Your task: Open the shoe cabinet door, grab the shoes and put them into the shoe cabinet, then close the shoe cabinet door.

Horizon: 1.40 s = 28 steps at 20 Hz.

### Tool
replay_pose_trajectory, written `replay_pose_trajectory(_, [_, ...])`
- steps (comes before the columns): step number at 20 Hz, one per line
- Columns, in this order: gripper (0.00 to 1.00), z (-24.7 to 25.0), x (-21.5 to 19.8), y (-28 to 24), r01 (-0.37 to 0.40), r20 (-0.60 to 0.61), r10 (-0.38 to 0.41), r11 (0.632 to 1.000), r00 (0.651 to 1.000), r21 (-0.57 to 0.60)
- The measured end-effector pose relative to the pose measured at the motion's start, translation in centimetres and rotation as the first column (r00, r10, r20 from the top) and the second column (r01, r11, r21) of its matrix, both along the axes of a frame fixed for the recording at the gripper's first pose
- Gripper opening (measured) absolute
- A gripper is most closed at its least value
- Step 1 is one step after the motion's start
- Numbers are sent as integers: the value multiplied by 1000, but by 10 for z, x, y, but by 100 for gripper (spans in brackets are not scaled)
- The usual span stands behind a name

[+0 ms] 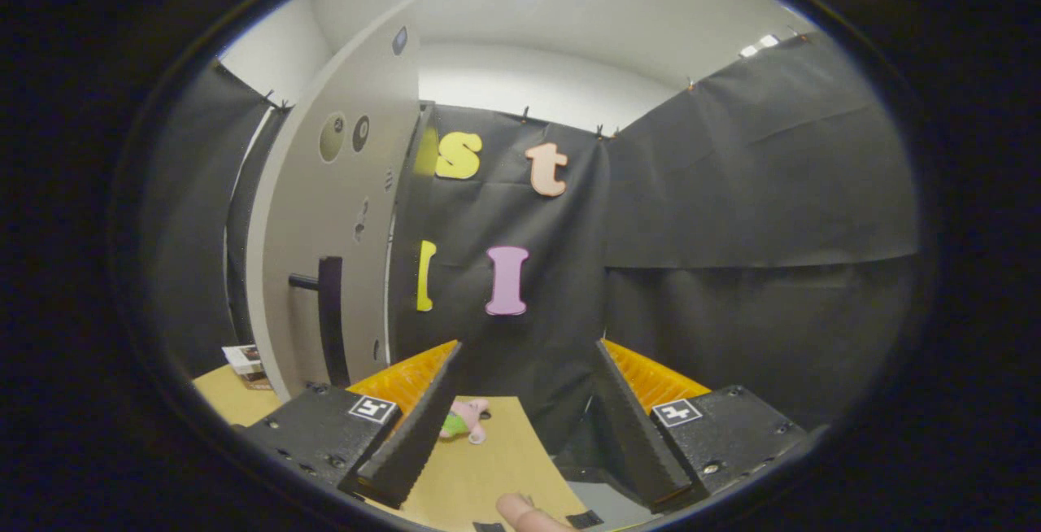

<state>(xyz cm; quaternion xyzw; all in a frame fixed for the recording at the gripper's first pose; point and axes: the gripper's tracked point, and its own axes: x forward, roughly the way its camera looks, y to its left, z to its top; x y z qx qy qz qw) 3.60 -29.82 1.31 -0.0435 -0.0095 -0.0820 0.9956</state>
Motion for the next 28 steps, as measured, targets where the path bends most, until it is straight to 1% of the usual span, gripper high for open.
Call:
replay_pose_trajectory(2, [99,-8,11,28,-69,-22,70,996,997,54])
replay_pose_trajectory(4, [99,-20,16,59,-142,-49,146,987,988,70])
replay_pose_trajectory(5, [99,-15,16,60,-114,-34,115,993,993,39])
replay_pose_trajectory(6, [91,-10,18,60,-94,-13,93,996,996,-15])
replay_pose_trajectory(7, [91,-7,15,65,-82,1,82,996,997,-43])
replay_pose_trajectory(8, [91,-5,14,75,-88,9,88,996,996,-31])
replay_pose_trajectory(11, [91,-16,10,119,-153,-17,155,985,988,80])
replay_pose_trajectory(12, [91,-21,10,129,-161,-31,165,982,986,103])
replay_pose_trajectory(14, [91,-27,11,145,-157,-49,162,983,986,98])
replay_pose_trajectory(17, [91,-18,9,171,-137,-3,138,990,990,45])
replay_pose_trajectory(19, [91,-18,11,188,-134,11,134,990,991,39])
replay_pose_trajectory(21, [91,-22,13,206,-154,13,153,985,988,77])
replay_pose_trajectory(25, [91,-31,20,239,-234,10,234,964,972,123])
replay_pose_trajectory(28, [92,-36,27,257,-255,38,252,954,967,161])
